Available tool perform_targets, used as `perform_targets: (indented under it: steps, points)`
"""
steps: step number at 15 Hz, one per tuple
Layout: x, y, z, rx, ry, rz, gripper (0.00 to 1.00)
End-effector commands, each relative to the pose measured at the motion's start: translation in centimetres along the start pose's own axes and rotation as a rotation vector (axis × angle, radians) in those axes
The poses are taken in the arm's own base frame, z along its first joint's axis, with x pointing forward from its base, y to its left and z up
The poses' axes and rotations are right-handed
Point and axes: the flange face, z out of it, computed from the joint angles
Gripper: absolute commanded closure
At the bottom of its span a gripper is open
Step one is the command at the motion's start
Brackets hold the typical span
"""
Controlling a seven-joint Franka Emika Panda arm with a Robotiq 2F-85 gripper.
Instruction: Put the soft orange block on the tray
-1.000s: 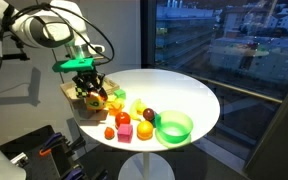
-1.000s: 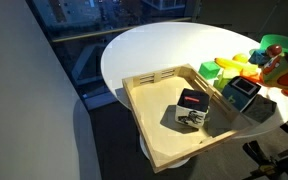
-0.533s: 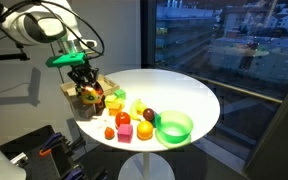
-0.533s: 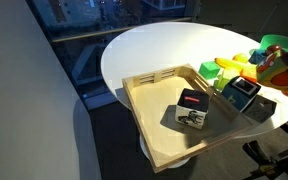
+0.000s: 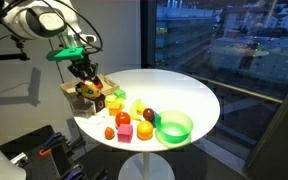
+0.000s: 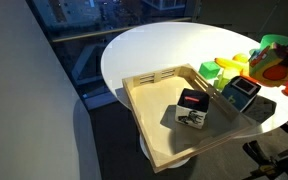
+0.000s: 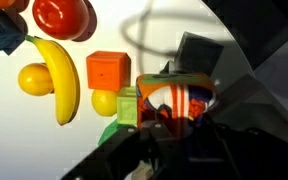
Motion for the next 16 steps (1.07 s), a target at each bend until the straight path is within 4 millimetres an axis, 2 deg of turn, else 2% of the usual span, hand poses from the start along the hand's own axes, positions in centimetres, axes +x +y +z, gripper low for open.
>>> perform_targets:
  steps: [1,16]
  points:
    - [2.8,0.2,-0.9,0.036,-0.01,0.03,0.89]
    - [12.5,-1.7,0.2,0.118,-0.003,0.091,0.9]
